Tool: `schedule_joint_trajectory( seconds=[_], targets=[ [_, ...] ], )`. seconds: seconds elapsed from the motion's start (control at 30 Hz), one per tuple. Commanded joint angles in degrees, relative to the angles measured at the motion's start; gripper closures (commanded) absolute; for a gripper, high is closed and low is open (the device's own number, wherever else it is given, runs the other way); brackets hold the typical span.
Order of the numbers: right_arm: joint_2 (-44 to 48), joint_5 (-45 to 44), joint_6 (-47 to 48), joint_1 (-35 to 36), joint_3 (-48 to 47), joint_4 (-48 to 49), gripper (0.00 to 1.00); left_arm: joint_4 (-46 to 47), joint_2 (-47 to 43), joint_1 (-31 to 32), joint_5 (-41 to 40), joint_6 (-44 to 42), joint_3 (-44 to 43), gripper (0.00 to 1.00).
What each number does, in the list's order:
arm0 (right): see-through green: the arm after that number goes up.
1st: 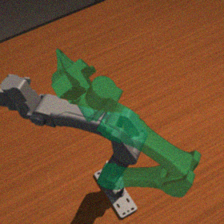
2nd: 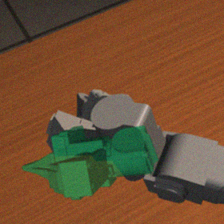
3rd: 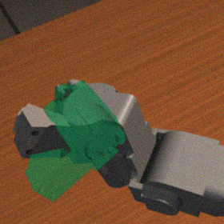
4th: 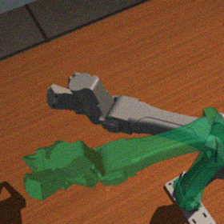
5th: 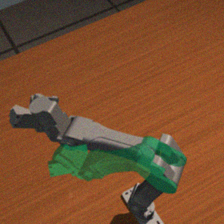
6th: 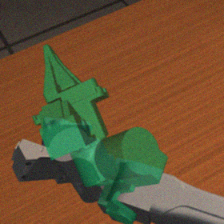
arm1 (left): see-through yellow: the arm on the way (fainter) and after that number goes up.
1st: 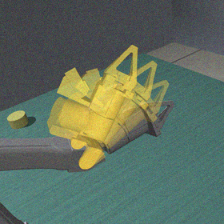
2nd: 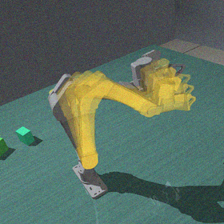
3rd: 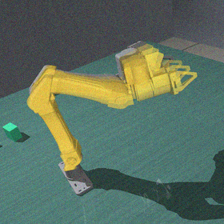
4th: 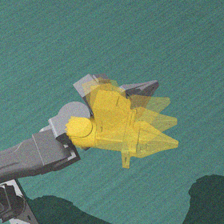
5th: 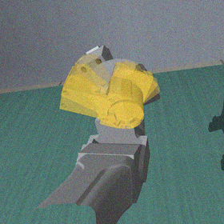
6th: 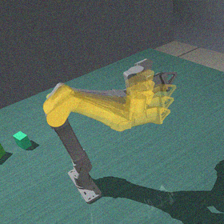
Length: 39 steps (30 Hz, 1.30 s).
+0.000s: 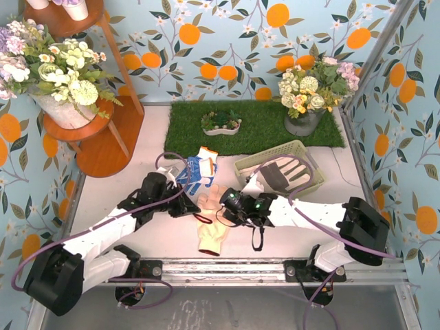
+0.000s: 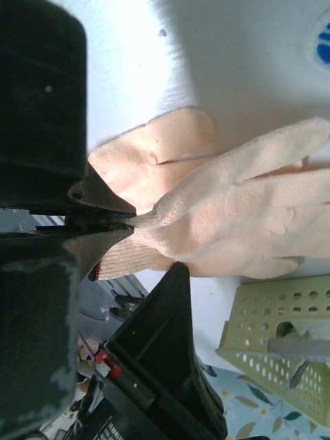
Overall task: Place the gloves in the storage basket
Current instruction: Pair the glove with the glove.
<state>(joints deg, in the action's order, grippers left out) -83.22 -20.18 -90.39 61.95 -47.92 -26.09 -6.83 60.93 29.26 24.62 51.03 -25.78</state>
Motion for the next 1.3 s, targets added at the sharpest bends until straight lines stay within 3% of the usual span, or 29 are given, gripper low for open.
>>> schedule_joint_trajectory(
  seconds=[0.0, 0.17, 0.3, 0.43, 0.57, 0.8, 1.07, 1.27],
  targets=[
    [1.4, -2.7, 6.6, 0.7, -2.1, -6.5, 1.0, -0.3, -3.1, -0.2, 3.9, 1.6, 0.0, 0.98],
    [0.2, 0.9, 13.8, 1.6, -2.2, -2.7, 1.0, -0.2, -4.0, -0.2, 6.1, 2.2, 3.2, 0.91],
    [-1.2, 1.8, 15.8, 2.3, -2.2, -1.9, 1.0, -0.2, -4.4, -0.2, 7.6, 1.6, 3.4, 0.68],
    [-1.9, 3.0, 16.4, 3.0, -1.5, -1.0, 1.0, -0.4, -4.7, -0.2, 6.8, 1.3, 3.0, 0.55],
    [-1.5, 3.6, 16.2, 3.4, -0.5, -0.7, 1.0, -2.3, -4.2, -0.2, 4.1, -0.1, 2.2, 0.53],
    [0.8, 4.9, 16.5, 3.7, 0.6, 0.9, 1.0, -0.4, -0.7, -0.2, 6.2, -0.8, 2.9, 0.53],
    [0.5, 5.3, 16.5, 3.7, 0.7, 1.8, 1.0, 5.6, 3.0, -0.2, 8.7, 0.6, 5.3, 0.63],
    [0.6, 5.2, 16.2, 3.8, 1.1, 2.2, 1.0, 6.3, 6.4, -0.1, 8.9, -0.9, 5.8, 0.61]
  ],
)
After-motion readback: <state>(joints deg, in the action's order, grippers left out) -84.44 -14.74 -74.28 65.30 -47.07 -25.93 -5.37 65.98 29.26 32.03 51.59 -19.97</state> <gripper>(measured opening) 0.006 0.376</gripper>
